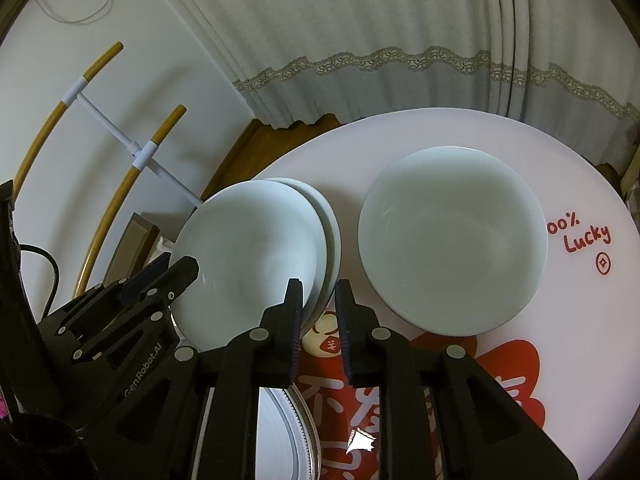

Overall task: Organize plates and bowls
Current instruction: 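Lower the held white bowl into the other white bowl with both tools, then open the left tool while the right tool opens, releasing the nested bowl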

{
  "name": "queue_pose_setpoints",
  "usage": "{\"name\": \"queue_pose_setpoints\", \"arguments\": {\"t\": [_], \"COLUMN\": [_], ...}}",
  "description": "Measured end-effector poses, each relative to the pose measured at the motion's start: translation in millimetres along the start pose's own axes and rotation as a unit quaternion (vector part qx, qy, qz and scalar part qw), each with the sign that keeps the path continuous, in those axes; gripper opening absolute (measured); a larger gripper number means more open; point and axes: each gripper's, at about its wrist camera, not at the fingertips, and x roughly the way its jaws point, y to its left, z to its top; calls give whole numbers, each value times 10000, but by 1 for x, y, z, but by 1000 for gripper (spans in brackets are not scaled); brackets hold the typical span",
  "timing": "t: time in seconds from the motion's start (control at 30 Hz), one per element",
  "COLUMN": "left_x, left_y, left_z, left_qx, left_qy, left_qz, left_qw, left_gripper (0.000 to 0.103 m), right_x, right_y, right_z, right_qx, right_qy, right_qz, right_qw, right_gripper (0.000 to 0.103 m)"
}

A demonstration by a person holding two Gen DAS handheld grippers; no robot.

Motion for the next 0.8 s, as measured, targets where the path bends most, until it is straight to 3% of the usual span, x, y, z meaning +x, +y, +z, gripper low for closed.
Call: {"name": "queue_pose_setpoints", "arguments": {"t": [0.47,0.63,0.8], "left_x": [-7,-12,-24], "left_y": [-6,-5,-5], "left_z": [-3,-6,-12], "left_qx": [3,-63,-170], "left_qy": [6,3,-30], "left_qz": [64,95,142], "left_qw": [10000,9999,9998], "left_gripper": [15,23,38], "right_x": [-2,-4,-15], "right_y": [2,0,0], "right_z": [0,-2,-8], "right_qx": [35,61,26], "right_qy": [4,30,-21], "right_qz": [49,143,141], "right_qw": [10000,9999,9999], "right_gripper": [22,27,30]}}
